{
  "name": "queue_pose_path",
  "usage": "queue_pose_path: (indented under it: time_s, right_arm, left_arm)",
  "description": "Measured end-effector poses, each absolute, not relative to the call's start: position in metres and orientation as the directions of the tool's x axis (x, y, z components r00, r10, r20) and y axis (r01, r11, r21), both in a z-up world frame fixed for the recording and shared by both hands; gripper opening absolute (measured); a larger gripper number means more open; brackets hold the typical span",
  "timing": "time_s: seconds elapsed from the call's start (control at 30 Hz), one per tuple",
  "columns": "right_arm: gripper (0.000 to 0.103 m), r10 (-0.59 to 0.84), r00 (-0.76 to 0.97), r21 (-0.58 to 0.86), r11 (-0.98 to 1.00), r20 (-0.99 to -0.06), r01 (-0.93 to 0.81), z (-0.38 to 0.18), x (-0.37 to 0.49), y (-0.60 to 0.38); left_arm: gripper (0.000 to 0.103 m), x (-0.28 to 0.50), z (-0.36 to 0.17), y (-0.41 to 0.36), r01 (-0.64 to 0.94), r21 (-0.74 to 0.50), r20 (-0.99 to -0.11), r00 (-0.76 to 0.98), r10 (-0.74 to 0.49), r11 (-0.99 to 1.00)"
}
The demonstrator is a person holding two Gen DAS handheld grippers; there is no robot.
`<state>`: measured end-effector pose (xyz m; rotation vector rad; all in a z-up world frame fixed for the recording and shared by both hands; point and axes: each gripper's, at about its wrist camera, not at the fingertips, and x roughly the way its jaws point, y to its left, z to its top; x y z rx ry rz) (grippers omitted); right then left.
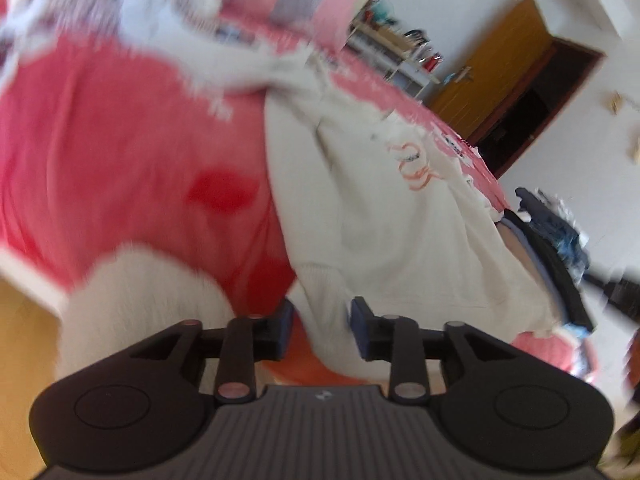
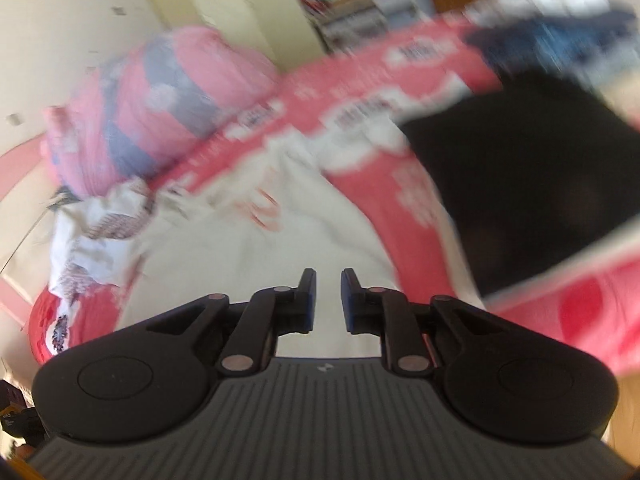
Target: Fold clothes
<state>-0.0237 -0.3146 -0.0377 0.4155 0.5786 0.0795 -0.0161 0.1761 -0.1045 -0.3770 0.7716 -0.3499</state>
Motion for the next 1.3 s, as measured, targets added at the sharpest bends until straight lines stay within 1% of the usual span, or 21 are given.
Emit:
queue_pose_path:
  time_s: [0.03, 0.1, 0.17, 0.23, 0.4, 0.53, 0.63, 0.67, 0.7, 0.73, 0.77, 0.8, 0.83, 0.9, 1.0, 1.07, 1.13, 1.3]
  right_arm:
    - [0.022, 0.213, 0.844, 0.376, 0.926, -0.493, -0.014, -0.029, -0.016, -0.304]
    - [0.027, 0.290, 0.838, 0.320, 0.936, -0.463, -0.148, -0.017, 0.010, -0.274]
    - [0.030, 0.378, 0.806, 0.259, 0.922, -0.455, -0.287, -0.011, 0.041, -0.237]
    - [0.034, 0.464, 0.750, 0.180, 0.883, -0.470, -0.434, -0.011, 0.077, -0.191]
    - [0.058, 0.536, 0.639, -0.086, 0.726, -0.552, -0.683, -0.029, 0.161, -0.066]
    - [0.060, 0.492, 0.608, -0.290, 0.577, -0.624, -0.764, -0.059, 0.213, 0.017]
    - [0.060, 0.445, 0.612, -0.391, 0.494, -0.654, -0.777, -0.084, 0.248, 0.057]
    - [0.058, 0.419, 0.613, -0.410, 0.480, -0.670, -0.775, -0.092, 0.261, 0.067]
    - [0.053, 0.389, 0.613, -0.423, 0.471, -0.688, -0.774, -0.098, 0.274, 0.076]
    - [0.031, 0.374, 0.607, -0.415, 0.479, -0.701, -0.773, -0.100, 0.287, 0.080]
    - [0.014, 0.372, 0.606, -0.389, 0.512, -0.703, -0.766, -0.096, 0.297, 0.078]
    - [0.008, 0.371, 0.604, -0.362, 0.544, -0.705, -0.757, -0.092, 0.308, 0.077]
    - [0.008, 0.383, 0.604, -0.329, 0.577, -0.699, -0.748, -0.084, 0.316, 0.073]
    - [0.007, 0.468, 0.613, -0.226, 0.646, -0.637, -0.729, -0.053, 0.324, 0.056]
    - [0.007, 0.588, 0.624, -0.035, 0.712, -0.515, -0.701, -0.006, 0.337, 0.029]
    - [0.007, 0.649, 0.620, 0.080, 0.716, -0.441, -0.693, 0.017, 0.346, 0.012]
    - [0.007, 0.677, 0.622, 0.152, 0.715, -0.394, -0.682, 0.028, 0.353, 0.002]
    - [0.007, 0.706, 0.623, 0.277, 0.707, -0.338, -0.651, 0.024, 0.376, 0.000]
  left_arm:
    - [0.045, -0.016, -0.101, 0.172, 0.184, -0.405, -0.596, 0.690, -0.411, 0.896]
    - [0.047, -0.014, -0.095, 0.161, 0.215, -0.327, -0.584, 0.720, -0.376, 0.920]
    - [0.048, -0.009, -0.092, 0.152, 0.242, -0.283, -0.577, 0.730, -0.366, 0.928]
    - [0.048, -0.007, -0.093, 0.146, 0.249, -0.279, -0.582, 0.725, -0.369, 0.928]
    - [0.049, -0.005, -0.098, 0.153, 0.222, -0.324, -0.577, 0.724, -0.378, 0.920]
    - [0.048, -0.004, -0.106, 0.163, 0.192, -0.354, -0.589, 0.714, -0.378, 0.915]
    - [0.048, -0.006, -0.112, 0.167, 0.193, -0.368, -0.603, 0.695, -0.391, 0.909]
    - [0.048, -0.006, -0.114, 0.168, 0.196, -0.376, -0.605, 0.688, -0.400, 0.906]
    - [0.048, -0.007, -0.116, 0.168, 0.202, -0.383, -0.606, 0.682, -0.410, 0.901]
    - [0.048, -0.008, -0.118, 0.168, 0.207, -0.387, -0.606, 0.678, -0.417, 0.899]
    - [0.048, -0.009, -0.120, 0.168, 0.213, -0.390, -0.605, 0.674, -0.423, 0.896]
    - [0.049, -0.010, -0.122, 0.168, 0.220, -0.390, -0.604, 0.673, -0.428, 0.894]
    - [0.050, -0.011, -0.123, 0.168, 0.227, -0.389, -0.601, 0.672, -0.433, 0.893]
    - [0.051, -0.014, -0.126, 0.168, 0.245, -0.387, -0.592, 0.673, -0.443, 0.889]
    - [0.052, -0.015, -0.129, 0.169, 0.262, -0.396, -0.580, 0.672, -0.461, 0.880]
    - [0.052, -0.015, -0.131, 0.171, 0.264, -0.406, -0.572, 0.673, -0.469, 0.875]
    - [0.051, -0.015, -0.132, 0.173, 0.266, -0.417, -0.564, 0.674, -0.477, 0.869]
    - [0.046, -0.016, -0.132, 0.174, 0.250, -0.433, -0.549, 0.690, -0.473, 0.866]
